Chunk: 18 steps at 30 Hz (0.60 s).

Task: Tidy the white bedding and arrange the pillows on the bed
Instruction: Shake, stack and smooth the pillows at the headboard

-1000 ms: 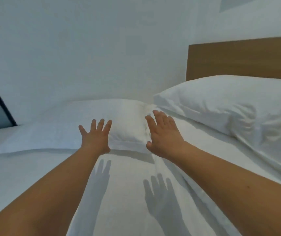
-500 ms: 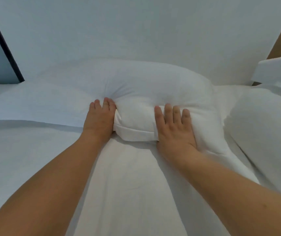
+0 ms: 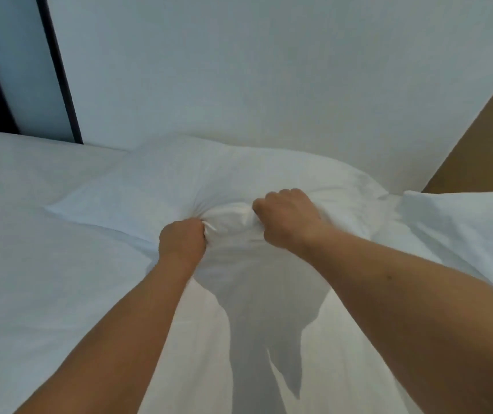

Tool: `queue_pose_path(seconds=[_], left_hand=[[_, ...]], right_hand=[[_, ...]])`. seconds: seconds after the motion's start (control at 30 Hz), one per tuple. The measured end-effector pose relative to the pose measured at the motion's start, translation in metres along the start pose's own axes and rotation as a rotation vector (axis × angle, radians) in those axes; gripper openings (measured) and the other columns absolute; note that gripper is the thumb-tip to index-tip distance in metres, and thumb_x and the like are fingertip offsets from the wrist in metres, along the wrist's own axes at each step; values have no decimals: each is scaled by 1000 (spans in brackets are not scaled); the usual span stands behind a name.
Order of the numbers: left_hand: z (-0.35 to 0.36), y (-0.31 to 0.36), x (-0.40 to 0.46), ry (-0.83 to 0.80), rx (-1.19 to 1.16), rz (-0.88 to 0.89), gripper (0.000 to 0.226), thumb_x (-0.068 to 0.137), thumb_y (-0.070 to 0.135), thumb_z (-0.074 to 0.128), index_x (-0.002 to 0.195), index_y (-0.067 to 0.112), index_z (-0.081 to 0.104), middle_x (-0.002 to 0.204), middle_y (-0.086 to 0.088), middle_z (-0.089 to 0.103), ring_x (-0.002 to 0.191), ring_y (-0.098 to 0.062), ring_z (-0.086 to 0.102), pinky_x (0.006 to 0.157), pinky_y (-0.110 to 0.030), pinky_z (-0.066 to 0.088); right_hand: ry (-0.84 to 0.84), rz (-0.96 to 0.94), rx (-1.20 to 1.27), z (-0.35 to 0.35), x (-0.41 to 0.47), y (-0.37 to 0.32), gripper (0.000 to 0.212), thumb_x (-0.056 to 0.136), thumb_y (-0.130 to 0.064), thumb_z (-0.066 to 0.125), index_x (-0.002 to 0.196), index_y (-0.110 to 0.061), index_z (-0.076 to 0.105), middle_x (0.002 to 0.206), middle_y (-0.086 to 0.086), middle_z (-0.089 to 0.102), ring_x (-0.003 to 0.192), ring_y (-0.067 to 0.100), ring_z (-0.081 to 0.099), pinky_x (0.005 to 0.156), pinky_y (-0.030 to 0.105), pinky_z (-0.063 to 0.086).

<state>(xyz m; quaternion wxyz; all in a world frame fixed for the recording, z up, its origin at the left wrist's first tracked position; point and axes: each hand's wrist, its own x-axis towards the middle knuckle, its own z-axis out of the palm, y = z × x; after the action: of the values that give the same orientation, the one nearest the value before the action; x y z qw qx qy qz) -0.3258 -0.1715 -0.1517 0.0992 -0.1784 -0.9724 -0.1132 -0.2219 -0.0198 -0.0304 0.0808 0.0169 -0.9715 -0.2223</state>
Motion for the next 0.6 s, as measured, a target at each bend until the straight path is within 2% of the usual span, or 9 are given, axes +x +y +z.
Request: queue_pose_path(seconds=[0.1,0.2,0.37,0.47,0.53,0.6], left_hand=[[-59,11,-6,80,-124,-104,10,84,10,52,87,11,62,81,-7,66,64,-25,53,57,-30,36],[-115,35,-10,220,-332,-141,7,84,13,53,85,11,60,80,-9,66,66,-28,54,58,-30,38],[-227,121,-23,333,-665,-94,14,89,16,48,87,12,62,89,-10,67,77,-28,58,68,-35,47],[-282,190,-40,424,-575,40,17,86,12,44,75,18,57,85,-9,67,69,-26,49,62,-32,37],[-311,241,-59,480,-565,165,19,84,10,42,73,20,55,84,-9,67,68,-29,50,62,-31,36],[-329,298,-80,538,-584,286,18,83,10,42,77,19,56,85,-11,68,72,-34,57,62,-32,38]], right_hand=[[23,0,-66,-76,-3,21,20,79,-10,54,94,-20,63,91,3,65,85,30,63,66,31,33],[75,-7,-133,-150,-25,48,18,77,-9,54,89,-21,60,81,0,59,75,28,59,63,30,34],[182,104,-225,-259,-99,106,20,81,-13,54,97,-23,61,99,2,66,92,30,63,67,29,34],[181,258,-237,-302,-168,145,19,79,-14,55,96,-22,61,100,6,66,92,31,62,67,30,35],[187,347,-263,-318,-228,169,16,78,-13,55,91,-21,59,89,6,63,79,31,57,64,30,35],[177,431,-305,-326,-292,191,13,76,-12,54,86,-20,56,72,2,51,70,30,49,60,29,32]])
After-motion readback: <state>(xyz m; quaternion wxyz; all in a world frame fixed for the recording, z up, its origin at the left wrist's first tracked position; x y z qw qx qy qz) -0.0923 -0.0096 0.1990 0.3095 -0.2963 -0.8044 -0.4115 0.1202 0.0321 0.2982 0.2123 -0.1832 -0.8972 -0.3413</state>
